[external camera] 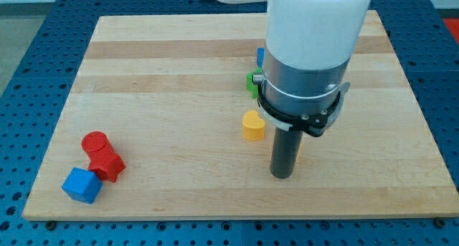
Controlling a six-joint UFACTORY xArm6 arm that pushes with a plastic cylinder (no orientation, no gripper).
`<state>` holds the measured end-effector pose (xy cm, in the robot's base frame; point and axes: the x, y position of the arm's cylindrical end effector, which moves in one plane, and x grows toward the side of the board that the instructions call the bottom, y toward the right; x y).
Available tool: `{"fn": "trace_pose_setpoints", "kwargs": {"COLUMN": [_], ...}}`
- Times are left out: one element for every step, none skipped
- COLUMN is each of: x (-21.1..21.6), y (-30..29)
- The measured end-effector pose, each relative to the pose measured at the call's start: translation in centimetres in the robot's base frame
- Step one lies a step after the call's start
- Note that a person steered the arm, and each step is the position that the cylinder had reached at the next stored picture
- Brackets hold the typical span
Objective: Slide the yellow hexagon closer to the green circle
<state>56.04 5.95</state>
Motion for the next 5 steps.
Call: {"fn": "trace_pose_setpoints", "kwargs": {"x": [-1.0, -1.9, -2.9, -4.6, -5.5], "y": [0.7, 2.0, 3.5, 3.9, 3.1]}}
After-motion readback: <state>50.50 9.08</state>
